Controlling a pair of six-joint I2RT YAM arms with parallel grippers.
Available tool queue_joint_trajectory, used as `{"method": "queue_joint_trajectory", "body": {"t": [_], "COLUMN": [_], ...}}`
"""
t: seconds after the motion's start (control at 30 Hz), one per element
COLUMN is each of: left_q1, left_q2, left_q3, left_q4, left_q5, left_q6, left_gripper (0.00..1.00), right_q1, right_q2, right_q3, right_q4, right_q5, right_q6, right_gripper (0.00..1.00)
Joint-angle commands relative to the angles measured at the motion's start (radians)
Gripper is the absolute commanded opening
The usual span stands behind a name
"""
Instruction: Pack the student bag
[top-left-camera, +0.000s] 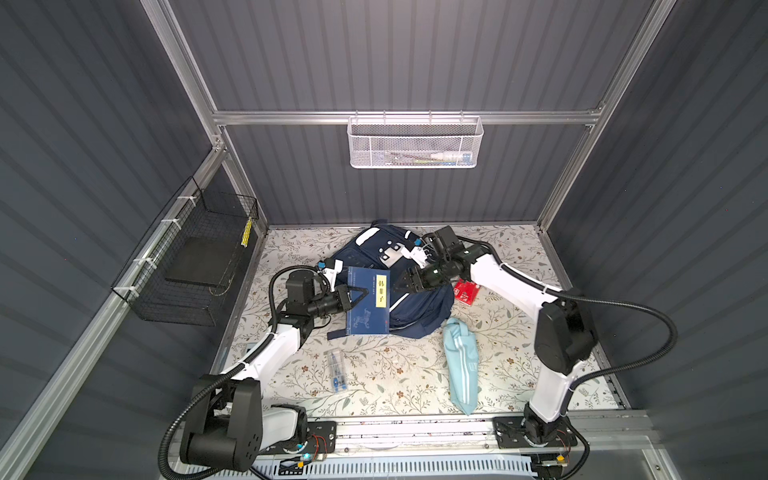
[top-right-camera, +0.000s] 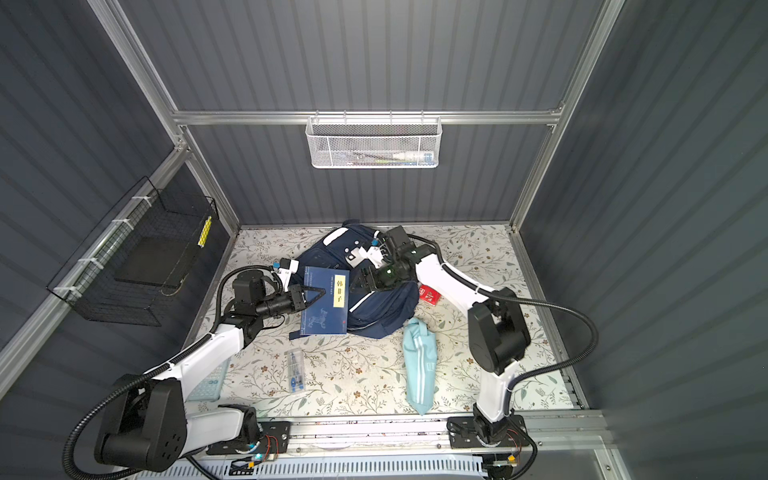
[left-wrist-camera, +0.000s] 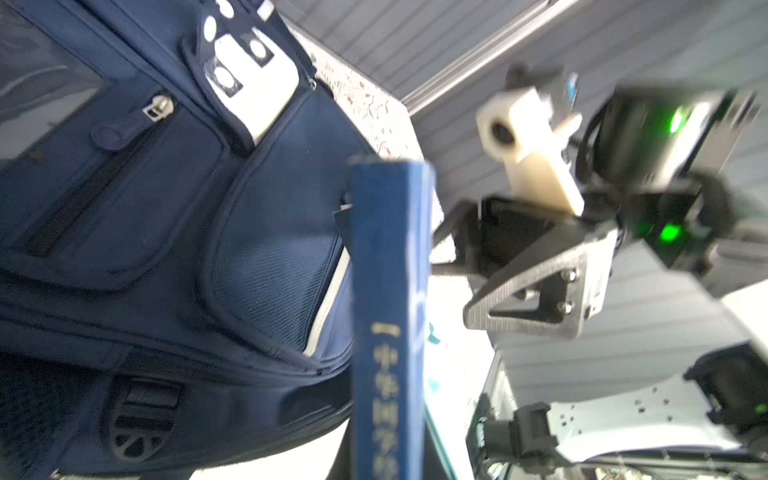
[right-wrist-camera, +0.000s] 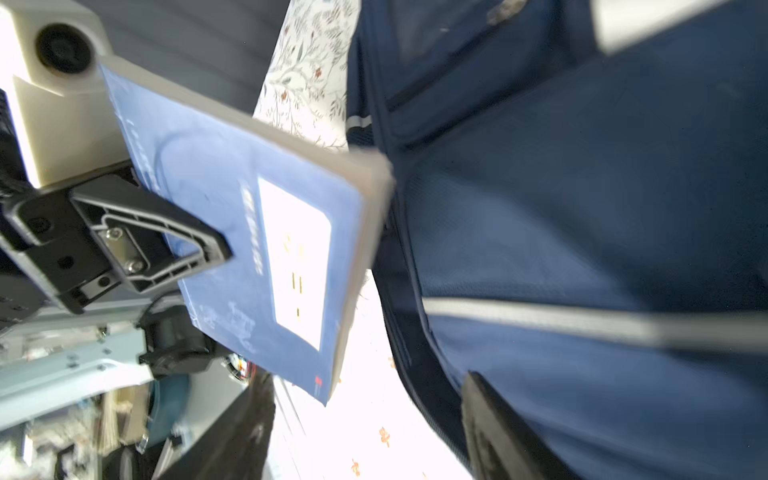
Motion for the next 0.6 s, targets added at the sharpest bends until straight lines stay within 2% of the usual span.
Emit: {"method": "queue_joint_trajectory", "body": {"t": [0.0, 0.1, 0.17, 0.23, 0.4, 0.5, 0.57], "left_q1": [-0.049, -0.202, -0.252, -0.263, -0.274, -0.286, -0.298], "left_q2": [0.004, 0.057, 0.072, 0.090, 0.198, 0.243, 0.260], "left_q3": [0.064, 0.137, 0.158, 0.151, 0.109, 0.101, 0.107], "left_q4": [0.172, 0.195, 0.223, 0.291, 0.609, 0.755, 0.784], "left_q5": [-0.001, -0.035, -0.087, -0.101, -0.067, -0.068, -0.069], "left_q6": [-0.134, -0.117, -0.129, -0.170, -0.364, -0.448, -0.466], "left_gripper": [0.00, 0.00, 0.00, 0.00, 0.00, 0.00, 0.00], "right_q1": [0.011, 0.010, 0.006, -0.006, -0.067, -0.080, -0.085], "right_q2": [-0.097, -0.127, -0.148, -0.189, -0.284, -0.282, -0.262], "right_q3": [-0.140, -0.229, -0.261, -0.321, -0.470, -0.483, -0.487], "right_q4": [0.237, 0.388, 0.413, 0.476, 0.622, 0.621, 0.661], "right_q5": [-0.063, -0.127, -0.142, -0.164, -0.199, -0.202, -0.220], "right_q6": [0.075, 0.143, 0.138, 0.152, 0.221, 0.213, 0.229], "right_gripper": [0.76, 0.77, 0.77, 0.76, 0.72, 0.73, 0.76]}}
